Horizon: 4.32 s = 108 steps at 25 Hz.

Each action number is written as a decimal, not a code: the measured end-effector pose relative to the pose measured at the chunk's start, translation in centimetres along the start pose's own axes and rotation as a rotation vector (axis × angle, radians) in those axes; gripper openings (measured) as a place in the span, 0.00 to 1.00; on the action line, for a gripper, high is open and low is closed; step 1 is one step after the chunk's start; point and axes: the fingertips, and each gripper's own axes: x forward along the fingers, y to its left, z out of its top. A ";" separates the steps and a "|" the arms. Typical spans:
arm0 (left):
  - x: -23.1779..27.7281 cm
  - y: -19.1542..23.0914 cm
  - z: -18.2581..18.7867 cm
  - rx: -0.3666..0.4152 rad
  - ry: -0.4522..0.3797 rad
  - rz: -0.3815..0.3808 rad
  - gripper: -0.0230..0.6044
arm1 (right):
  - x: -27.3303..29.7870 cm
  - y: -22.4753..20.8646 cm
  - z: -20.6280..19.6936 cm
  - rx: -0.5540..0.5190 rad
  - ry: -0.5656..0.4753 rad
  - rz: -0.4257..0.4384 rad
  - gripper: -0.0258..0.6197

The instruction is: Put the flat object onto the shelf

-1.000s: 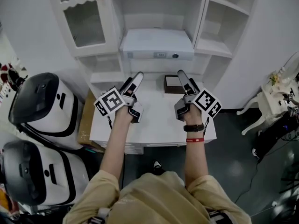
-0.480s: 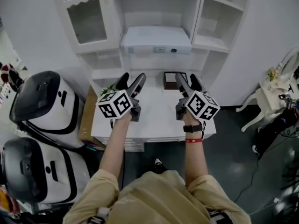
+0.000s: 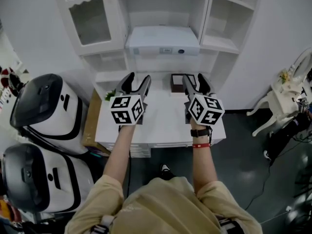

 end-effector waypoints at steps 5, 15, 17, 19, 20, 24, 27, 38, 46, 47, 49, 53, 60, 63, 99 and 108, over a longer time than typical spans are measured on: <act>1.0 0.0 -0.2 0.054 -0.010 0.034 0.41 | 1.0 -0.5 -0.1 -0.067 0.014 -0.024 0.46; 4.6 0.5 -0.8 0.028 0.008 0.036 0.41 | 4.4 -1.8 -0.3 -0.062 0.020 0.001 0.45; 5.4 0.8 -0.6 0.032 0.008 0.040 0.41 | 5.3 -1.9 -0.3 -0.064 0.019 0.010 0.45; 6.3 1.2 -0.5 0.036 0.007 0.044 0.41 | 6.3 -2.1 -0.2 -0.066 0.018 0.016 0.44; 6.7 1.4 -0.5 0.038 0.007 0.046 0.41 | 6.8 -2.3 -0.2 -0.067 0.017 0.019 0.44; 8.4 2.1 -0.5 0.042 0.009 0.055 0.41 | 8.6 -2.7 -0.2 -0.067 0.011 0.035 0.43; 9.7 2.5 -0.4 0.040 0.008 0.059 0.41 | 9.9 -3.1 0.0 -0.075 0.005 0.044 0.43; 13.4 3.3 -0.9 0.035 0.002 0.069 0.41 | 13.5 -4.5 0.0 -0.099 0.003 0.055 0.43; 15.3 4.0 -1.2 0.026 -0.002 0.076 0.41 | 15.1 -5.4 0.1 -0.102 -0.005 0.054 0.42; 15.5 4.0 -1.1 0.024 -0.002 0.076 0.41 | 15.3 -5.5 0.1 -0.102 -0.006 0.055 0.42; 16.0 4.3 -1.1 0.019 -0.002 0.076 0.41 | 15.7 -5.6 0.2 -0.100 -0.007 0.058 0.42; 16.9 4.8 -1.0 0.008 -0.004 0.082 0.41 | 16.6 -5.8 0.1 -0.095 -0.006 0.067 0.42; 18.8 5.4 -0.8 -0.012 -0.008 0.084 0.41 | 18.4 -6.6 0.4 -0.087 -0.008 0.070 0.42; 19.5 5.6 -0.9 -0.012 -0.006 0.084 0.41 | 19.1 -7.0 0.3 -0.087 -0.006 0.075 0.42; 19.8 6.4 -1.8 -0.082 0.007 0.073 0.40 | 19.6 -7.4 -0.1 -0.083 0.007 0.097 0.42; 13.7 4.1 -2.7 0.012 0.014 0.072 0.36 | 13.6 -6.1 -2.2 -0.074 0.043 0.062 0.39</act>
